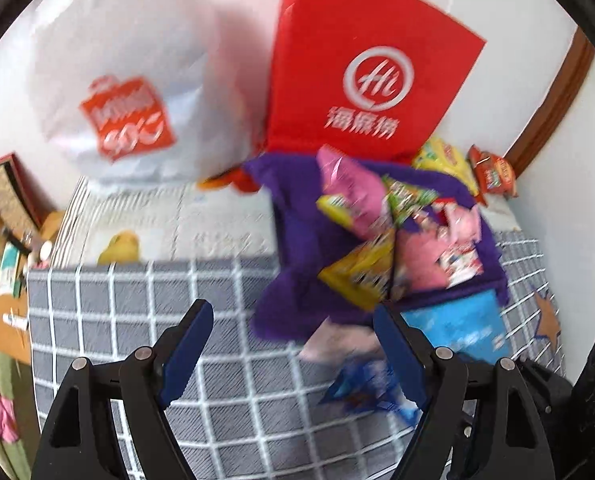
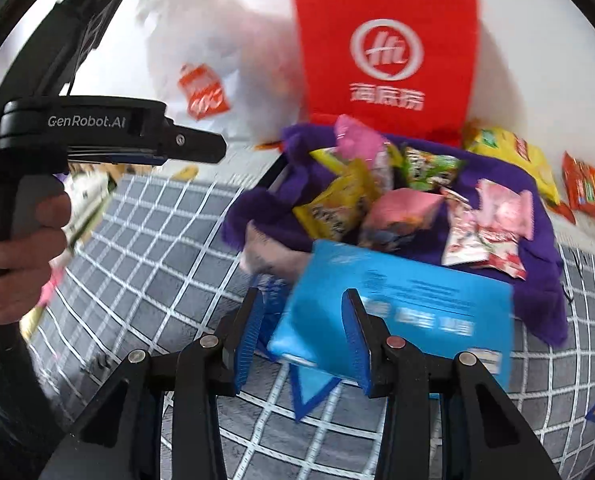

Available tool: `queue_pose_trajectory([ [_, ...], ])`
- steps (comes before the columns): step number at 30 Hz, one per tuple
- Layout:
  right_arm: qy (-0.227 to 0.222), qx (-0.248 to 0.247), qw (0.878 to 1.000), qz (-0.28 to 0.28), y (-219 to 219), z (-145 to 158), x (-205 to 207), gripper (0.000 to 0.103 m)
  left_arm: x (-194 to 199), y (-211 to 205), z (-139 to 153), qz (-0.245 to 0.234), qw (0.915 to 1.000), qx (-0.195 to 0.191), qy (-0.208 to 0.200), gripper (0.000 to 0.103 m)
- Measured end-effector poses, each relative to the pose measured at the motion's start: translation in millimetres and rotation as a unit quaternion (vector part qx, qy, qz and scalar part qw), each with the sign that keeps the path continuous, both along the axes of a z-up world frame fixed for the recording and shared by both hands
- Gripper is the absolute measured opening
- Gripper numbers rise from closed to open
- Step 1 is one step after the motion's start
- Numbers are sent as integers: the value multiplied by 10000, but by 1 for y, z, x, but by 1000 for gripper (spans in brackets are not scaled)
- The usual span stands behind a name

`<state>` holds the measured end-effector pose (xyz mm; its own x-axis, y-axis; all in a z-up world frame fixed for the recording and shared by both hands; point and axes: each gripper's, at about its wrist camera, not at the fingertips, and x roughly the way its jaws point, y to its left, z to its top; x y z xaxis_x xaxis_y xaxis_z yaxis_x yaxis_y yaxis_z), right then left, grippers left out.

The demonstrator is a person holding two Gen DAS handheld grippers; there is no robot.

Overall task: Organize snacks
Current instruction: 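Move both grippers back to the blue tissue pack beside the towel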

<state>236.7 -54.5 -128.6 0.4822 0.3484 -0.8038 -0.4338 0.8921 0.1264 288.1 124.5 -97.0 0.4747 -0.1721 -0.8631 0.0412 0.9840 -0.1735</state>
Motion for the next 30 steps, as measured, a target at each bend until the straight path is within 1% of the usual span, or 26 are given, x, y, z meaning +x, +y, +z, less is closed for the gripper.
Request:
queue_pose_trajectory([
  [3, -179, -246, 9993, 201, 22, -4, -4, 41, -10, 16, -11, 64, 9999, -86, 64, 81],
  [8, -185, -580, 9962, 627, 51, -13, 1, 41, -17, 38, -20, 190, 9995, -235, 64, 81],
  [10, -171, -831, 9935, 752, 62, -20, 4, 41, -18, 45, -25, 224, 9994, -264, 84, 81],
  [13, -94, -1249, 9889, 796, 72, -30, 10, 41, -20, 57, -32, 320, 9989, -321, 109, 81],
  [15, -6, -1321, 9868, 940, 76, -35, 13, 41, -20, 63, -37, 375, 9985, -368, 142, 81],
  [17, 83, -1551, 9824, 1037, 80, -42, 14, 40, -22, 68, -40, 427, 9981, -415, 167, 81],
  [19, 84, -1884, 9757, 1111, 86, -49, 14, 37, -25, 73, -40, 459, 9977, -477, 152, 81],
  [20, 70, -1977, 9735, 1144, 88, -50, 12, 26, -26, 75, -40, 466, 9976, -493, 141, 81],
  [21, 102, -2053, 9713, 1200, 89, -50, 9, 10, -28, 76, -39, 478, 9975, -508, 120, 81],
  [23, 272, -1976, 9717, 1264, 87, -49, 3, 6, -30, 78, -38, 490, 9974, -520, 104, 81],
  [24, 245, -1968, 9723, 1238, 85, -46, -1, 1, -32, 78, -37, 483, 9974, -527, 98, 81],
  [26, 319, -1866, 9740, 1246, 79, -42, -10, 1, -34, 76, -35, 459, 9975, -526, 86, 81],
  [28, 508, -1595, 9788, 1183, 66, -39, -19, 1, -37, 72, -34, 414, 9979, -503, 67, 81],
  [30, 584, -1454, 9818, 1071, 55, -37, -28, 1, -40, 67, -32, 364, 9981, -496, 60, 81],
])
